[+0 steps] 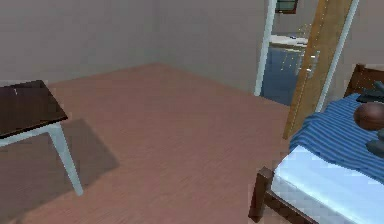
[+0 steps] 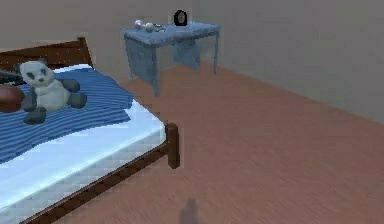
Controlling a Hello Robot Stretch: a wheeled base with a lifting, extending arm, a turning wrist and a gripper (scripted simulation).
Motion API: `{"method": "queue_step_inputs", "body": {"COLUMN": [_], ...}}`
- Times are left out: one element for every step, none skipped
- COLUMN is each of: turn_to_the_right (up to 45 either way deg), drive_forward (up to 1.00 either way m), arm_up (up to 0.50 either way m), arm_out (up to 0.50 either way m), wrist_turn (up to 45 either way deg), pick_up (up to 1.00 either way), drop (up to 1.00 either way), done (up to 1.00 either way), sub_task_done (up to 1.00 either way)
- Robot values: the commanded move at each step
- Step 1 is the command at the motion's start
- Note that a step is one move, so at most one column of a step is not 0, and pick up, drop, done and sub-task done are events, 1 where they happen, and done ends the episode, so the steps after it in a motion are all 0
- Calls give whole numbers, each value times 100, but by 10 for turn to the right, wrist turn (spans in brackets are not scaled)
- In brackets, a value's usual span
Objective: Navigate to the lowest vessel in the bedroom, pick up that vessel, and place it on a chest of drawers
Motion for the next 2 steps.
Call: {"method": "queue_step_inputs", "body": {"turn_to_the_right": [30,0], "drive_forward": [0,100], "arm_up": [0,0], "arm_out": [0,0], "wrist_turn": [0,0], "pick_up": [0,0], "drop": [0,0], "done": [0,0], "sub_task_done": [0,0]}}
